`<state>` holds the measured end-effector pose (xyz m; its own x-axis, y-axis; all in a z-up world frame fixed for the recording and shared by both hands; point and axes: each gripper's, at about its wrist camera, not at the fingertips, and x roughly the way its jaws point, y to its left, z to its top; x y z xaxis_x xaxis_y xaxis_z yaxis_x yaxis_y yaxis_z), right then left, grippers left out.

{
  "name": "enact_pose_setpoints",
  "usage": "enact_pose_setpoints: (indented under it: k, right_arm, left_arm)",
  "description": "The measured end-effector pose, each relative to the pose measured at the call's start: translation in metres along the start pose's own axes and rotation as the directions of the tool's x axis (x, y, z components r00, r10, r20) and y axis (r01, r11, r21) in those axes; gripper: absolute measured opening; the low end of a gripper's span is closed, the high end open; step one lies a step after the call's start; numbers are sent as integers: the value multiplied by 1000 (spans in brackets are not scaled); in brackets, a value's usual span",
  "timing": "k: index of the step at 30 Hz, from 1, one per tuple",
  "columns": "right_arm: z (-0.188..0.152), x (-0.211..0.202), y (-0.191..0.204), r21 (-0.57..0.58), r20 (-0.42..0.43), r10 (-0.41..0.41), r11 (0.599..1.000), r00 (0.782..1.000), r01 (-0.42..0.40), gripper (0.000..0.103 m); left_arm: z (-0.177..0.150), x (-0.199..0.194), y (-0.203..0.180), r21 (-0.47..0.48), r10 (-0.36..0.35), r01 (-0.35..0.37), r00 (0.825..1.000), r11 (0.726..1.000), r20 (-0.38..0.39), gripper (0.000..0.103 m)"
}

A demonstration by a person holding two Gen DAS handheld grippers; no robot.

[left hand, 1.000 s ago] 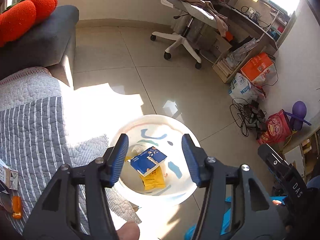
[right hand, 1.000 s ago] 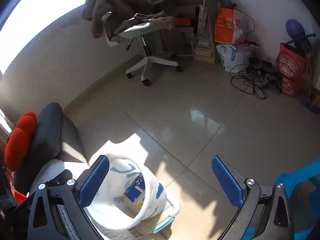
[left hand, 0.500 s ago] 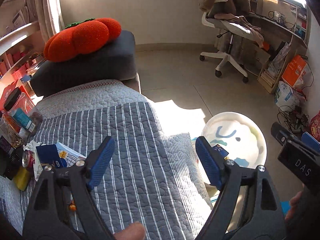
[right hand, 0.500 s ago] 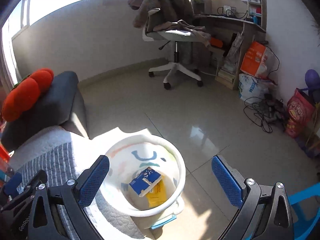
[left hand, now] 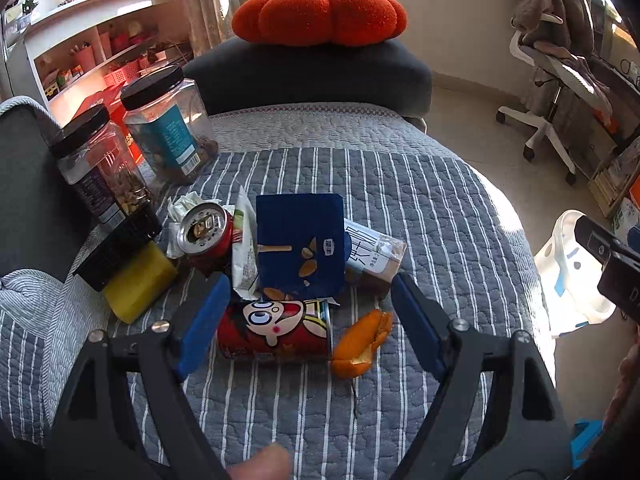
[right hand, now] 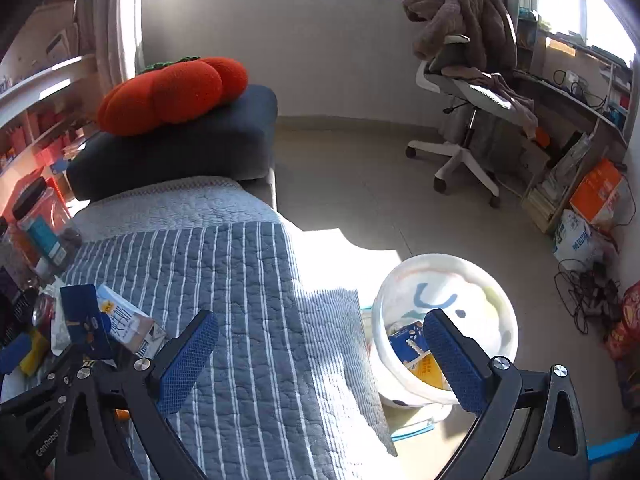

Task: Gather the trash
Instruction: 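Return both tools to the bed and reach toward the blue card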

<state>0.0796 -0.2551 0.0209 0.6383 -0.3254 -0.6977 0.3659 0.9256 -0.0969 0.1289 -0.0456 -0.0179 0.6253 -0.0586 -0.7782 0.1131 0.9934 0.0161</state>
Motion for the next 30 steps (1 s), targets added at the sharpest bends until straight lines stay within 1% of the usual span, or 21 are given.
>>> enact_pose_setpoints:
  k: [1,3,5,6,8,9,11,14,16,18,21,22,24,26,29,30]
  right_arm:
    - [0,1,9,-20,-1,5,1000,1000,-5,103]
    - [-2,5,28,-59,-6,8,998,1000,-9,103]
    - [-4,9,42,-95,-11,17,995,1000,-17,103]
    - [-4,11,48,-107,-13,24,994,1000,-25,103]
    - [-4,14,56,-110,-23,50,993,998,-52,103]
    - [-4,17,59,-106,-33,70,992,997,-74,103]
    - [-3,23,66,-93,-59,115,988,992,-120,103]
    - [-3,33,74,-73,-88,175,981,981,-182,103]
    - [-4,38,83,-70,-101,217,972,971,-224,103]
    - [-3,43,90,-76,-114,253,962,961,-263,103]
    - [-5,48,101,-93,-130,309,942,942,-322,103]
    - [-5,50,105,-99,-135,334,932,933,-348,103]
    - [-5,55,112,-109,-147,389,907,909,-406,103]
    - [-4,60,119,-119,-155,455,872,877,-474,103]
    - [-5,66,127,-127,-166,550,811,819,-571,103]
    - [-4,68,130,-129,-169,579,789,798,-600,103]
  left_arm:
    - [0,5,12,-32,-10,10,1000,999,-18,83]
    - [2,18,34,-107,-58,51,997,993,-60,83]
    - [3,32,51,-169,-119,102,988,980,-96,77]
    - [2,38,58,-186,-137,114,984,976,-116,75]
    - [3,51,66,-204,-148,118,979,972,-137,65]
    - [3,56,69,-212,-154,122,978,970,-143,62]
    - [3,65,73,-240,-189,149,970,959,-153,53]
    - [4,78,74,-278,-232,181,959,944,-164,43]
    - [3,83,72,-282,-240,187,957,941,-166,36]
    - [4,85,70,-283,-251,197,953,939,-170,33]
    - [6,84,67,-274,-267,217,950,937,-164,20]
    - [6,83,65,-271,-273,224,948,936,-161,14]
    - [12,78,75,-262,-287,243,946,934,-148,10]
    - [15,69,80,-255,-312,274,942,927,-123,6]
    - [18,42,90,-236,-342,319,937,918,-63,6]
    - [21,34,94,-234,-358,340,933,911,-38,6]
